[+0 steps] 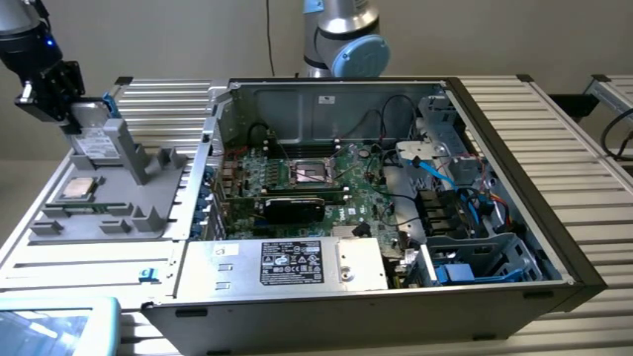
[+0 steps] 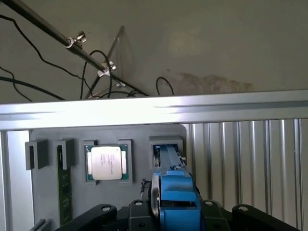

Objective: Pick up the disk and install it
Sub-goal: 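Pick up the disk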

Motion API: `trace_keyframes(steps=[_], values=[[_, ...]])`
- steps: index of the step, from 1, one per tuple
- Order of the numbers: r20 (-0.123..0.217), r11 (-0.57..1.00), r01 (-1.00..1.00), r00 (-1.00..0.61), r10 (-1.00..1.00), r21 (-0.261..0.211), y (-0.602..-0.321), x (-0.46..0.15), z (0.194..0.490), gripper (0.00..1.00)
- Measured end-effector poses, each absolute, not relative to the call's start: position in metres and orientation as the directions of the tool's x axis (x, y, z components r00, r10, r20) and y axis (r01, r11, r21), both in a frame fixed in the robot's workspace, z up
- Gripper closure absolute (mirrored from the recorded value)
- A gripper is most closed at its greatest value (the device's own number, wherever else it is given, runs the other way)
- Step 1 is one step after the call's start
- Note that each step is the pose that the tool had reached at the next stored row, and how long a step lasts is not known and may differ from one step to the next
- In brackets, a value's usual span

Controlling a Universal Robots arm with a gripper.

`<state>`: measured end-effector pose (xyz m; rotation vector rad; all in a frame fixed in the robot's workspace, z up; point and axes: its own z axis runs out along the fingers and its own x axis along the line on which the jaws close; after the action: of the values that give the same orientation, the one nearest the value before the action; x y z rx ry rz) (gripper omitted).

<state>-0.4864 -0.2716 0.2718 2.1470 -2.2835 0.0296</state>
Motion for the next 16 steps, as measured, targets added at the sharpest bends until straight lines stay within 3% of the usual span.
trace_keyframes(steps=[7, 16], values=[[0.018, 0.062, -0.998, -0.062, -0.998, -0.009, -0.272, -0.486, 0.285, 0.63], [0.018, 0.062, -0.998, -0.062, -0.998, -0.009, -0.272, -0.486, 0.324, 0.63]])
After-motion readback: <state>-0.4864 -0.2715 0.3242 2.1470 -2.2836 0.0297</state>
